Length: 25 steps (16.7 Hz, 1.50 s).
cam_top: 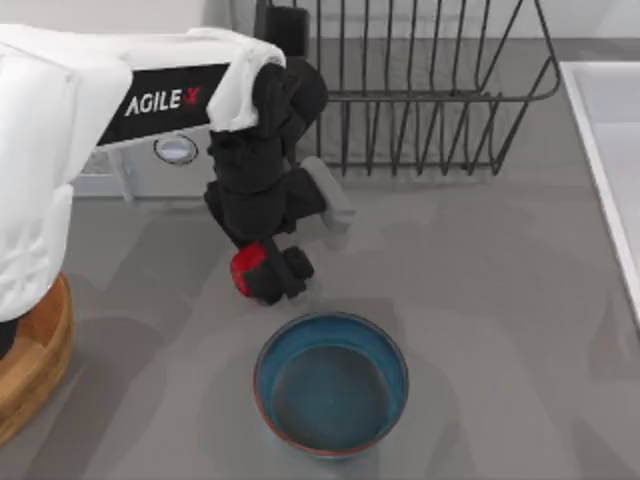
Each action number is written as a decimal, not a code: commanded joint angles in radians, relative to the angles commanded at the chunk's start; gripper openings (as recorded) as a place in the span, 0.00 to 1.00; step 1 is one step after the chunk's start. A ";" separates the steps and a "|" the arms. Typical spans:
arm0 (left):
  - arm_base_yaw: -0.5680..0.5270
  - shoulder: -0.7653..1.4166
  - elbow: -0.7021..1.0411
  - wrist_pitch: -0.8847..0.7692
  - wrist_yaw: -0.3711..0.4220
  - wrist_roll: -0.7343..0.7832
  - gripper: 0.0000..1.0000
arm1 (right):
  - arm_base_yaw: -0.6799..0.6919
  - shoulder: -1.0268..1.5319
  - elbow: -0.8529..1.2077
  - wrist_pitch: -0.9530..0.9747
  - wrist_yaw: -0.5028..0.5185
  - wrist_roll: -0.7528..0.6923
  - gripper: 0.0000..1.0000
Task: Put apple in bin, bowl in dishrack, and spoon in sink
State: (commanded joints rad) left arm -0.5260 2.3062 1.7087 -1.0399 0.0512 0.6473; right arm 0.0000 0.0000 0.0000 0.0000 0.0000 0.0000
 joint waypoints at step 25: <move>0.001 -0.074 0.263 -0.324 -0.009 0.003 0.00 | 0.000 0.000 0.000 0.000 0.000 0.000 1.00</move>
State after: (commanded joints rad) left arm -0.5250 2.2324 1.9713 -1.3642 0.0419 0.6503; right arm 0.0000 0.0000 0.0000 0.0000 0.0000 0.0000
